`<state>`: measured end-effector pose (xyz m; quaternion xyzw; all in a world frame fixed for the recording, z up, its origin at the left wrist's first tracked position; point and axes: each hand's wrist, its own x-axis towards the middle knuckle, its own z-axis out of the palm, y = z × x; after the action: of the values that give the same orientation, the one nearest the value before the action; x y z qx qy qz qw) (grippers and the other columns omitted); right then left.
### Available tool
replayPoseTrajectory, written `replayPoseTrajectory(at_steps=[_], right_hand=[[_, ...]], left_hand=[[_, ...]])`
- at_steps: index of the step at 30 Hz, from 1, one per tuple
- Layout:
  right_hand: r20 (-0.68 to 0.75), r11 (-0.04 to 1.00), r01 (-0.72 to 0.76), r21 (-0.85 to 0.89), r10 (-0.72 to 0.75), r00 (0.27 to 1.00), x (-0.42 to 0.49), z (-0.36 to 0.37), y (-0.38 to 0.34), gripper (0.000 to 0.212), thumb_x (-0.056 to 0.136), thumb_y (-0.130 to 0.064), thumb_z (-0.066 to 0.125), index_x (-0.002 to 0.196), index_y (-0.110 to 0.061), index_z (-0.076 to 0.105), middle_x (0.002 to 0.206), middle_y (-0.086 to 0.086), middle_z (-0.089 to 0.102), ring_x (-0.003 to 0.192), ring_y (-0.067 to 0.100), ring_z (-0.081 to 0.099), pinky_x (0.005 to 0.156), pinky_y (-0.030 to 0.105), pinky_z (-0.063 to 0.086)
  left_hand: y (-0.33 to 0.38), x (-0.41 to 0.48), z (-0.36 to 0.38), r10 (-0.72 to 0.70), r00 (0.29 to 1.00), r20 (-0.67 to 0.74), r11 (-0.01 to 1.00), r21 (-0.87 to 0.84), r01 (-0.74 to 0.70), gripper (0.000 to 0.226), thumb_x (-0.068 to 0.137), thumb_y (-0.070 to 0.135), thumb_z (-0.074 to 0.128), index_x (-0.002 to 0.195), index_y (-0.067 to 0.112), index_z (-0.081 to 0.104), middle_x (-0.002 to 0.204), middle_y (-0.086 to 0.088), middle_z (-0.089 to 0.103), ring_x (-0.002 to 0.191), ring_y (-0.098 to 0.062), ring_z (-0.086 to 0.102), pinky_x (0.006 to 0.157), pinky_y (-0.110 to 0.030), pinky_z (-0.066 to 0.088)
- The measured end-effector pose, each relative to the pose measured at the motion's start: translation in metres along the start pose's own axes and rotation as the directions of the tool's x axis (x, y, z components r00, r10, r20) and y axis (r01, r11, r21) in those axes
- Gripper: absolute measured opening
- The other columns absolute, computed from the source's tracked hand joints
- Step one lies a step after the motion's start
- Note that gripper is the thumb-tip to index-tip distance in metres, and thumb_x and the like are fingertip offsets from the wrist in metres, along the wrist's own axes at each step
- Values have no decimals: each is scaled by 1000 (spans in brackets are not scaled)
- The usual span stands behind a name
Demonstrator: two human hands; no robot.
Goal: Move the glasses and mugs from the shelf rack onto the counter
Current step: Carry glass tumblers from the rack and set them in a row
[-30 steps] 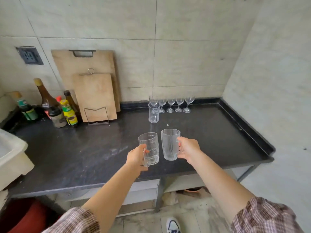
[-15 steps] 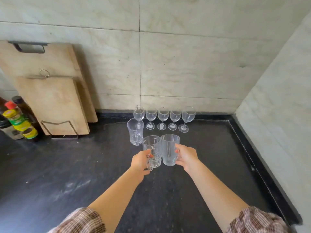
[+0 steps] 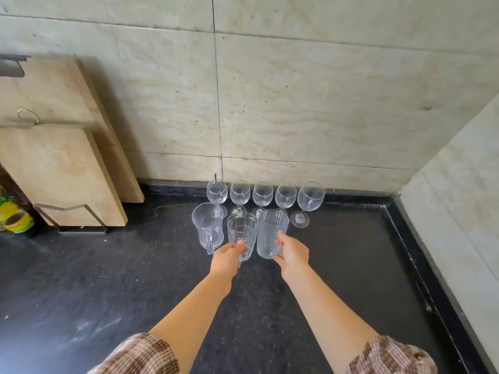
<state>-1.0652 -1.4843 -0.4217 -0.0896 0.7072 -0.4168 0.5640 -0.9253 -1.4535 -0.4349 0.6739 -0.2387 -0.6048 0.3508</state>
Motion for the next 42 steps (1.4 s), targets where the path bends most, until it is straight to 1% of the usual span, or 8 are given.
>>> replayPoseTrajectory(at_steps=[4, 9, 13, 22, 31, 36, 39, 42], right_hand=[[7, 999, 3, 43, -3, 1000, 10, 6, 6, 18, 90, -24, 67, 77, -12, 62, 87, 1, 64, 84, 17, 59, 82, 35, 51], [17, 997, 23, 77, -24, 1000, 23, 8, 15, 18, 91, -24, 66, 80, -11, 62, 87, 0, 63, 81, 13, 59, 92, 34, 49], [60, 995, 41, 96, -47, 997, 31, 6, 21, 16, 92, -23, 64, 83, -10, 63, 93, 2, 63, 85, 9, 59, 96, 31, 44], [154, 988, 61, -142, -38, 987, 32, 3, 32, 16, 93, -34, 61, 80, -25, 64, 103, -6, 62, 97, 10, 54, 93, 30, 41], [112, 959, 125, -254, -100, 989, 24, 4, 40, 24, 90, -45, 62, 71, -31, 68, 81, -20, 57, 84, 8, 56, 84, 31, 43], [74, 942, 134, -307, -117, 990, 23, 2, 42, 23, 91, -42, 62, 75, -27, 70, 89, -9, 62, 92, 15, 58, 87, 32, 45], [35, 937, 113, -329, -108, 994, 19, 4, 41, 25, 91, -40, 63, 90, -17, 75, 94, -4, 63, 97, 19, 62, 88, 34, 47], [-4, 934, 114, -338, -123, 992, 14, 5, 38, 26, 90, -36, 64, 88, -12, 73, 88, 1, 66, 84, 19, 63, 76, 32, 46]], left_hand=[[-7, 14, 4, 41, 999, -21, 999, -12, -41, 24, 92, 38, 56, 89, 19, 70, 88, 6, 59, 83, -7, 51, 89, -35, 42], [-15, 25, 4, 100, 995, -30, 995, -28, -101, 18, 89, 35, 61, 87, 21, 72, 110, -20, 63, 91, -21, 60, 89, -34, 45], [-19, 29, 4, 162, 987, -2, 985, -66, -162, 9, 88, 31, 65, 82, 32, 72, 149, 5, 43, 131, -16, 45, 109, -40, 37], [-23, 31, 4, 215, 977, 4, 976, -43, -214, 16, 89, 31, 63, 100, 26, 73, 149, 13, 40, 130, -12, 44, 104, -34, 39], [-21, 33, 3, 192, 981, -14, 981, 16, -192, 26, 90, 29, 61, 111, 17, 70, 152, 6, 36, 135, -16, 40, 111, -42, 36], [-20, 28, 2, 180, 984, -11, 983, 49, -179, 33, 93, 28, 58, 121, 12, 64, 146, 7, 45, 129, -15, 47, 108, -37, 38], [-14, 25, 3, 154, 987, -39, 980, 137, -148, 34, 94, 33, 55, 122, 16, 64, 108, 10, 68, 94, -9, 60, 81, -25, 43], [-10, 23, 2, 137, 989, -53, 964, 236, -121, 34, 95, 37, 51, 118, 17, 66, 78, 12, 59, 72, -5, 52, 63, -20, 41]])
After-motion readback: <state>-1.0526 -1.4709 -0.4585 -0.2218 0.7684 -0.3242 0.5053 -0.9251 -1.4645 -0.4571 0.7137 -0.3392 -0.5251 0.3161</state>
